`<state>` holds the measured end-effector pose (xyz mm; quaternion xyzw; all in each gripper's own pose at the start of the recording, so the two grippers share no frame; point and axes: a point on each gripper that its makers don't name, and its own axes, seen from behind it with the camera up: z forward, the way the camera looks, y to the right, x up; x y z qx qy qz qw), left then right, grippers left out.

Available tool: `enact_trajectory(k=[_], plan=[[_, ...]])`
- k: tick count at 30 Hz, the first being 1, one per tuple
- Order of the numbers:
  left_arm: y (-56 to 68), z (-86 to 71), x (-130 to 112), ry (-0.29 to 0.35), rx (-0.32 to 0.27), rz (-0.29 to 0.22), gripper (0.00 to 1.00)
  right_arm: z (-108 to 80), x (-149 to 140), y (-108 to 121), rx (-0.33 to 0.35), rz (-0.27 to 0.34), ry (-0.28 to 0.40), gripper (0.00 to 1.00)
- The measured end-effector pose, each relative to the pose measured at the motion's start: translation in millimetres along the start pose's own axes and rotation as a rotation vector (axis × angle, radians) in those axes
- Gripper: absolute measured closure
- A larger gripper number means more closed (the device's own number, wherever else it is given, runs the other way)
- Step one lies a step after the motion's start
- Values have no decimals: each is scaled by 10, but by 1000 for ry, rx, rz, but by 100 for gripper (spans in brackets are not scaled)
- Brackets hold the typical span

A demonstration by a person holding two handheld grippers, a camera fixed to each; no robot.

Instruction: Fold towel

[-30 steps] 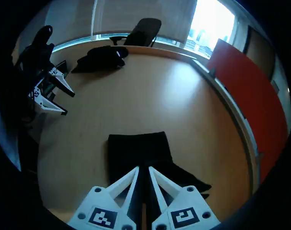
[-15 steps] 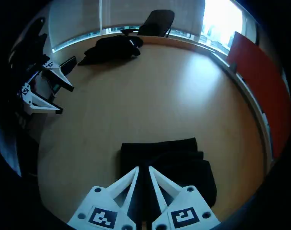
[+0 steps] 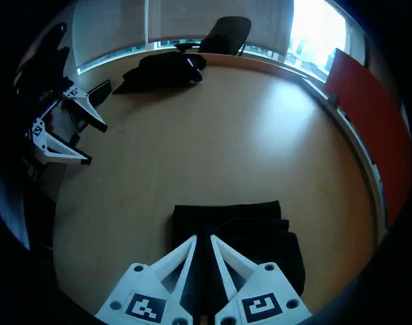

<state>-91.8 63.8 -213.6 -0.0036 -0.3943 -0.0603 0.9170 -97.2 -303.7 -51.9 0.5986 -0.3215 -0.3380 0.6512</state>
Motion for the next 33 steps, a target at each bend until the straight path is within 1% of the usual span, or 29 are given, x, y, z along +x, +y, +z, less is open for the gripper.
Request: enact_trajectory(k=[3, 5, 7, 10, 11, 13, 15, 24, 33], plan=[[3, -3, -5, -2, 1, 0, 7, 24, -14, -11, 1, 0, 0, 95], [4, -7, -8, -2, 1, 0, 7, 32, -16, -21, 2, 0, 2, 88], [3, -10, -12, -2, 1, 1, 7, 31, -16, -30, 2, 1, 4, 73], [-3, -14, -16, -3, 3, 2, 7, 23, -17, -38, -1, 2, 8, 39], [-6, -15, -18, -3, 3, 2, 7, 19, -18, -39, -3, 3, 9, 30], [-10, -18, -17, -3, 3, 2, 7, 9, -24, -42, -9, 4, 12, 25], [-12, -21, -14, -3, 3, 3, 7, -3, -32, -42, -15, 8, 15, 22], [-6, -15, 1, 0, -2, 8, 7, -83, -88, -27, -57, 73, 32, 22], [20, -16, -2, -2, -10, 18, 7, -208, -323, -77, -100, 131, 20, 22]])
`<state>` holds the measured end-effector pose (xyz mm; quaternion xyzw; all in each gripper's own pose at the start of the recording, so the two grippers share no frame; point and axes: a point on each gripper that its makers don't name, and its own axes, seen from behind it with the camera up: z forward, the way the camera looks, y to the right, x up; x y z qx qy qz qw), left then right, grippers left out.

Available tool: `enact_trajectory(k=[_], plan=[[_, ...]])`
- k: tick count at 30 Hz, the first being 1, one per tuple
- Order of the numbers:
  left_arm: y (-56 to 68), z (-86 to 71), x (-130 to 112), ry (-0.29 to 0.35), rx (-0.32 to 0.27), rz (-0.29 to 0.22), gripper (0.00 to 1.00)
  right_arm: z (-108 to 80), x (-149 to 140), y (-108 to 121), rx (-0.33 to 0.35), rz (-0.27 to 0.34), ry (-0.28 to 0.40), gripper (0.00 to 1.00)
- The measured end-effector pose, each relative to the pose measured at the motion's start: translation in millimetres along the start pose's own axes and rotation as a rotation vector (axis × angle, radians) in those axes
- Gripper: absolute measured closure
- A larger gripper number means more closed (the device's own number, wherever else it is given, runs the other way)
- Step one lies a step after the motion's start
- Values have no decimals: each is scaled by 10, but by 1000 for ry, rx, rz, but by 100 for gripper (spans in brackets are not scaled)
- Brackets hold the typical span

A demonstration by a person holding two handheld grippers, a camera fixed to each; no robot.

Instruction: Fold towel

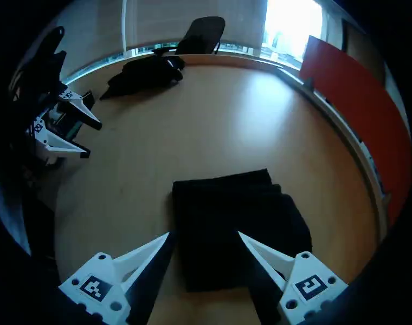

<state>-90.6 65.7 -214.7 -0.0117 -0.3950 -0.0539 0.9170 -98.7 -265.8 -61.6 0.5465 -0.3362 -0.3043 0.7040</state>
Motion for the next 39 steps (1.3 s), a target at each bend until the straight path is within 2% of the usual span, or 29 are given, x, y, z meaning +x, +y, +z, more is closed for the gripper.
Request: enact_trajectory(k=[15, 31, 39], plan=[[30, 5, 24, 1, -10, 16, 7, -224, -348, -33, -53, 76, -16, 22], [36, 5, 2, -1, -11, 21, 7, -240, -640, -119, -92, 170, -43, 22], [41, 7, 8, -1, -14, 26, 7, -216, -745, -159, -110, 213, -53, 28]])
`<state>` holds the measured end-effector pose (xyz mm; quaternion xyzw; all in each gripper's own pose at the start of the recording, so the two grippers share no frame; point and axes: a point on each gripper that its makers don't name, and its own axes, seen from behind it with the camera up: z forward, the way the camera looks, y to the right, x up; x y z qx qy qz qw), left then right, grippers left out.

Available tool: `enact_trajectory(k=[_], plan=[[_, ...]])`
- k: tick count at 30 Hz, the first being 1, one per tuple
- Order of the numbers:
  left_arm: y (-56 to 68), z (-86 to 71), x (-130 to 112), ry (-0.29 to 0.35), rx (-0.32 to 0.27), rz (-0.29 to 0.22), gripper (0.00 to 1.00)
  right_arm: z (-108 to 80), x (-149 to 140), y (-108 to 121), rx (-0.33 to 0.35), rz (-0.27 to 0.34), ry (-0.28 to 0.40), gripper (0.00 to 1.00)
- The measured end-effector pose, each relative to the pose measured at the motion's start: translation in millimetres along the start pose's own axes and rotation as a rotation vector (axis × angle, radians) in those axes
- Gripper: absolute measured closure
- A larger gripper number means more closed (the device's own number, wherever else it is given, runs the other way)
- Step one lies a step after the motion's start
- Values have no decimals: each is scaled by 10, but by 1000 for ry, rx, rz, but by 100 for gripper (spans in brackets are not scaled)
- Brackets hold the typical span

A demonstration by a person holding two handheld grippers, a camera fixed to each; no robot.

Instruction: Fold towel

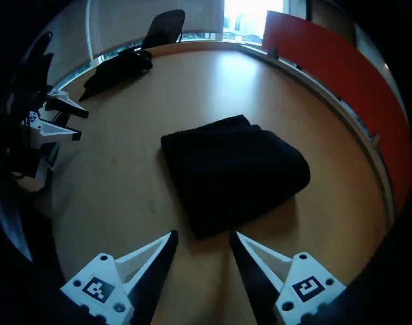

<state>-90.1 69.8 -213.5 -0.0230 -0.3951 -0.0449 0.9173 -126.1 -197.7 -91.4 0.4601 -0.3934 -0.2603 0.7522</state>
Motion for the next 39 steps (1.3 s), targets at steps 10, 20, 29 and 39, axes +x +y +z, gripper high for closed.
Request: enact_trajectory(k=[10, 20, 29, 39], plan=[[1, -2, -7, 1, -1, -3, 7, 37, -26, -39, -15, 71, 0, 45], [6, 0, -19, -1, -2, -3, 7, 43, -23, 22, -42, 119, 8, 72], [-2, 2, -28, -2, 0, -4, 7, 29, -41, 50, -50, 136, 13, 92], [10, 20, -19, -5, -6, 1, 7, -64, 34, 137, -67, 130, 26, 95]])
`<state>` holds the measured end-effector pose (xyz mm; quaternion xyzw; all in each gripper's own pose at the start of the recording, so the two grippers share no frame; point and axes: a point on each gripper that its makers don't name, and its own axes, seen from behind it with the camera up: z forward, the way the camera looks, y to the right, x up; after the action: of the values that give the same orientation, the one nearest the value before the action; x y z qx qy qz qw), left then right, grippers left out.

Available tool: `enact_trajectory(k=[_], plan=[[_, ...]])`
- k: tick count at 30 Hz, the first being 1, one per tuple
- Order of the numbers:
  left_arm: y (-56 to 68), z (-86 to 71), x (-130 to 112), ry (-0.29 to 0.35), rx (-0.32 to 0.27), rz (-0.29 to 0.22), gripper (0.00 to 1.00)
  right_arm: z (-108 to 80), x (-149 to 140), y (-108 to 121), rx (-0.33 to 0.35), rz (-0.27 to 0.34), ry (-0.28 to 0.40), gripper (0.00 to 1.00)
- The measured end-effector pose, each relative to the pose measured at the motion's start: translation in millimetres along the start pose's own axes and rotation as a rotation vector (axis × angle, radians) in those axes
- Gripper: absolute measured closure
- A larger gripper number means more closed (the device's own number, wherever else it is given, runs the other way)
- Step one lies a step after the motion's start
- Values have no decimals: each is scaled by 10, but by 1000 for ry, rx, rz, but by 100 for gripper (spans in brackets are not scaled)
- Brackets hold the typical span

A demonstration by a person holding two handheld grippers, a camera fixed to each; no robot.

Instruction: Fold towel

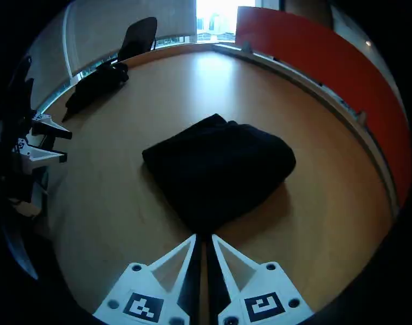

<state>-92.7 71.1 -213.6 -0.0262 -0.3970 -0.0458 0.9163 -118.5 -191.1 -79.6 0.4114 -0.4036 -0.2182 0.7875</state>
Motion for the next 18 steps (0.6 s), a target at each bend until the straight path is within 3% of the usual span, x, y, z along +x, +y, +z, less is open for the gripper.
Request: enact_trajectory(k=[9, 18], plan=[[-7, 11, 52, 5, -7, 10, 7, -179, 357, 201, -26, -44, 46, 95], [4, -3, 125, 18, -12, 18, 7, -361, 912, 431, -64, -162, 100, 95]])
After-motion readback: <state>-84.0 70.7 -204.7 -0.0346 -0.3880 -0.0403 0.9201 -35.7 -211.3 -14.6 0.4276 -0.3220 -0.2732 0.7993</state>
